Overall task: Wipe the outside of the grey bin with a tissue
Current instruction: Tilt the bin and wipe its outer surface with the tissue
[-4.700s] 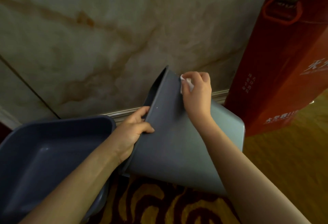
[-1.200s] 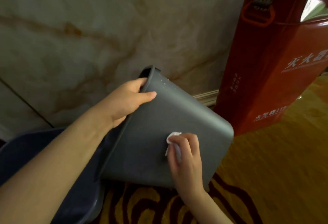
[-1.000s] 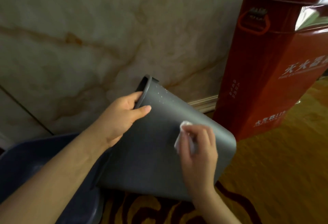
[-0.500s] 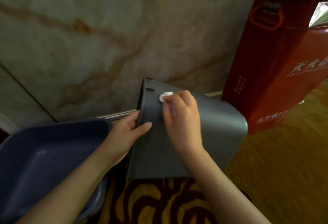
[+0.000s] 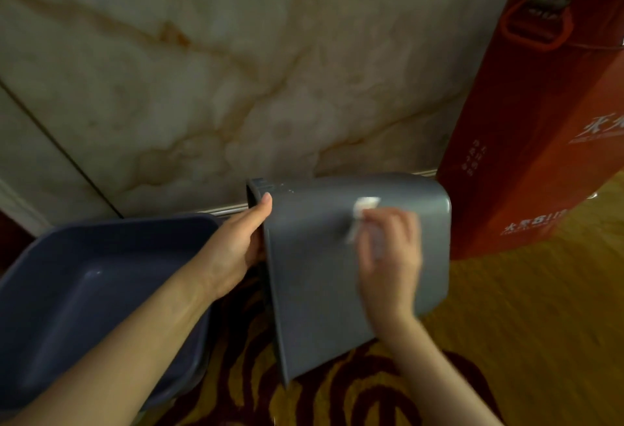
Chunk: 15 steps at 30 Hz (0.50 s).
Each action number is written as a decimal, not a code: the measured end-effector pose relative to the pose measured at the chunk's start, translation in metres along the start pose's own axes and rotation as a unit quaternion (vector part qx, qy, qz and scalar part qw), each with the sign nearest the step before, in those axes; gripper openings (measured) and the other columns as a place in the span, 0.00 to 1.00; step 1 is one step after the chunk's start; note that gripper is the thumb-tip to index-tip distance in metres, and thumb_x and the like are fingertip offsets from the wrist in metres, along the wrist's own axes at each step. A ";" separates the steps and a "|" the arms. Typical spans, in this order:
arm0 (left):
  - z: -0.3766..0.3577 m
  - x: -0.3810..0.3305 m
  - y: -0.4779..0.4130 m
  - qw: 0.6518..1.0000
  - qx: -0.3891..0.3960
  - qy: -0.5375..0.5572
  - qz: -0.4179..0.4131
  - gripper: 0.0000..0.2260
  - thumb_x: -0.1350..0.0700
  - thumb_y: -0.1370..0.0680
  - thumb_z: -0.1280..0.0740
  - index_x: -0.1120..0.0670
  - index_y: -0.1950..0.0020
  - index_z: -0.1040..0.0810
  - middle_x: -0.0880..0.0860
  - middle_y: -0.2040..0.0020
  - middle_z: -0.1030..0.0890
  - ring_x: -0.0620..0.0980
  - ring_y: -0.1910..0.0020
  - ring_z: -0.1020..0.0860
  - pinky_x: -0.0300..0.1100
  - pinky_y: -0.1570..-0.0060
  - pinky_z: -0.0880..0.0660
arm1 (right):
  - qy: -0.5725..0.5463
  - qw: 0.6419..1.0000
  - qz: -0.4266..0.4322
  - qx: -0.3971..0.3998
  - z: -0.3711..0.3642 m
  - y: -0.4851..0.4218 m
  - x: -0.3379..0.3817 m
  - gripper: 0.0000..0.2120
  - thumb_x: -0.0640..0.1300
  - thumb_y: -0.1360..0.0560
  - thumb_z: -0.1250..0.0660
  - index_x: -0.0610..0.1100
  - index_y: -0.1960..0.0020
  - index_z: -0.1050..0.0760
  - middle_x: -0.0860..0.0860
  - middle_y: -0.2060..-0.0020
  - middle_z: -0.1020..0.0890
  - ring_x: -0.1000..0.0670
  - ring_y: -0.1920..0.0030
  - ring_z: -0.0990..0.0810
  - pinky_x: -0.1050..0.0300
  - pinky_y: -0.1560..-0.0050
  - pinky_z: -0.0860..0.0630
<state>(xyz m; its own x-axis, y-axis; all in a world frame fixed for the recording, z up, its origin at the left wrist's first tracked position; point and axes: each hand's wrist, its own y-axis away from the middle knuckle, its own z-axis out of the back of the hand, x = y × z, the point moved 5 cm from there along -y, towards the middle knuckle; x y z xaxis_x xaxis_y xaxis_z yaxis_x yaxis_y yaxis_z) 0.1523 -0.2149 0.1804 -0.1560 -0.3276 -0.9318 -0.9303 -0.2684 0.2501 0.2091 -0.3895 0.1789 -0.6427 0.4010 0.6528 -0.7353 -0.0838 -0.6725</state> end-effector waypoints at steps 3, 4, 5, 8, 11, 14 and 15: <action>-0.004 0.005 0.000 0.999 0.011 0.012 0.032 0.22 0.38 0.30 0.42 0.51 0.58 0.16 0.50 0.56 0.15 0.46 0.55 0.17 0.37 0.59 0.22 | -0.075 0.986 0.108 0.102 -0.041 0.020 0.058 0.07 0.36 0.26 0.37 0.38 0.49 0.24 0.44 0.54 0.23 0.50 0.53 0.27 0.65 0.49 0.31; -0.004 0.006 0.000 0.999 0.003 0.000 0.032 0.22 0.37 0.30 0.42 0.51 0.64 0.17 0.50 0.63 0.16 0.45 0.60 0.18 0.37 0.60 0.23 | -0.076 0.982 0.123 0.120 -0.049 0.022 0.066 0.07 0.34 0.26 0.36 0.38 0.49 0.24 0.44 0.54 0.23 0.50 0.53 0.28 0.62 0.51 0.29; -0.004 0.006 0.000 1.000 -0.012 -0.016 0.019 0.22 0.37 0.30 0.42 0.51 0.67 0.19 0.50 0.66 0.18 0.45 0.63 0.19 0.37 0.61 0.23 | -0.072 0.981 0.130 0.127 -0.053 0.022 0.067 0.07 0.33 0.27 0.36 0.38 0.49 0.24 0.44 0.54 0.23 0.49 0.54 0.28 0.59 0.53 0.28; 0.000 0.007 -0.001 0.998 -0.050 -0.022 -0.042 0.20 0.44 0.25 0.43 0.56 0.54 0.18 0.55 0.53 0.16 0.48 0.50 0.18 0.41 0.47 0.23 | -0.045 0.985 0.131 0.099 -0.047 0.018 0.047 0.06 0.35 0.26 0.37 0.37 0.50 0.24 0.46 0.53 0.26 0.48 0.54 0.28 0.58 0.54 0.28; -0.001 0.008 0.003 0.996 -0.048 -0.049 -0.054 0.19 0.48 0.21 0.46 0.56 0.46 0.20 0.54 0.45 0.17 0.49 0.43 0.21 0.46 0.39 0.29 | -0.011 0.998 0.061 0.024 -0.024 0.011 0.002 0.07 0.38 0.27 0.39 0.40 0.49 0.26 0.45 0.53 0.28 0.48 0.53 0.29 0.62 0.51 0.32; -0.002 0.008 0.006 0.994 -0.060 -0.070 -0.060 0.18 0.48 0.20 0.47 0.54 0.46 0.20 0.52 0.46 0.16 0.47 0.43 0.21 0.43 0.39 0.30 | 0.047 0.997 -0.034 -0.046 0.006 0.007 -0.052 0.08 0.37 0.26 0.39 0.35 0.49 0.25 0.36 0.54 0.25 0.50 0.52 0.31 0.73 0.48 0.36; -0.003 0.007 0.007 0.993 -0.067 -0.069 -0.063 0.18 0.48 0.20 0.47 0.55 0.46 0.20 0.52 0.46 0.16 0.47 0.42 0.21 0.43 0.38 0.30 | 0.060 0.994 -0.061 -0.065 0.016 0.007 -0.068 0.08 0.34 0.26 0.38 0.34 0.49 0.25 0.34 0.54 0.25 0.51 0.52 0.32 0.76 0.48 0.37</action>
<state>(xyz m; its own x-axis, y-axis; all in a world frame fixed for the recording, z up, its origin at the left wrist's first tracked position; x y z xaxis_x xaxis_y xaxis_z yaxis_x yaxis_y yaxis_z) 0.1459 -0.2216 0.1759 -0.0937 -0.1596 -0.9827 -0.8942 -0.4205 0.1536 0.2441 -0.4317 0.1356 -0.5137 0.5076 0.6918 -0.7679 0.0877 -0.6345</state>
